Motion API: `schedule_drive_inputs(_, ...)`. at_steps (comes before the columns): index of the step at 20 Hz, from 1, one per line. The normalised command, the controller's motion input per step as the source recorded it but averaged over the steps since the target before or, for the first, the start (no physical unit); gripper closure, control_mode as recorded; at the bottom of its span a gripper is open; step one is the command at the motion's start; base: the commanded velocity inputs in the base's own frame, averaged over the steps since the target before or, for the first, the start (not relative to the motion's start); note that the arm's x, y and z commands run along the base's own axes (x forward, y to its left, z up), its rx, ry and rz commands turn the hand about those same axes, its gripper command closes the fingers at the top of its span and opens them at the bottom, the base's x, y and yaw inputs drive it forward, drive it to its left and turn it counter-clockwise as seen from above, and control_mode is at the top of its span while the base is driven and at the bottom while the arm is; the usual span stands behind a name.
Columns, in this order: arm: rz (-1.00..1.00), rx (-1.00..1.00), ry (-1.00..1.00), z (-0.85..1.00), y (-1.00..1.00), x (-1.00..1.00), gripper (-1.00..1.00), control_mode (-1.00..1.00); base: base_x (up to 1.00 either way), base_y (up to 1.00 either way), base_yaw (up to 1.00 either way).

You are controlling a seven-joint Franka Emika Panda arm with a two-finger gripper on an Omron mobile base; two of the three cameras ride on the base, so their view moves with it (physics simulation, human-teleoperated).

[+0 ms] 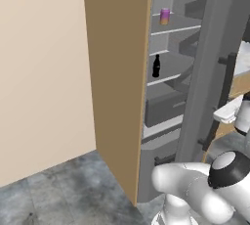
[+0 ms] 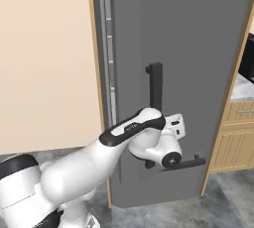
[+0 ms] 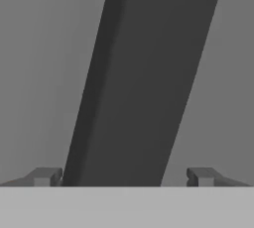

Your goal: Open the fridge, grab two sodas, and place both sodas inside the bowl with ice on the dining counter.

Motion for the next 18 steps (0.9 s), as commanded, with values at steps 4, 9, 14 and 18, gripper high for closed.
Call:
schedule_drive_inputs(4,-0.09,-0.03,-0.08,0.53,-0.40,-0.52,-1.00,-1.00,0.00,0.00,0.00)
schedule_drive_inputs(9,-0.05,-0.03,-0.20,0.59,-0.06,-0.76,-1.00,-1.00,0.00,0.00,0.00)
schedule_drive_inputs(14,-0.02,-0.06,-0.26,0.71,0.02,-0.69,-1.00,-1.00,0.00,0.00,0.00)
schedule_drive_inputs(18,0.00,-0.09,-0.27,0.81,0.10,-0.63,-1.00,-1.00,0.00,0.00,0.00)
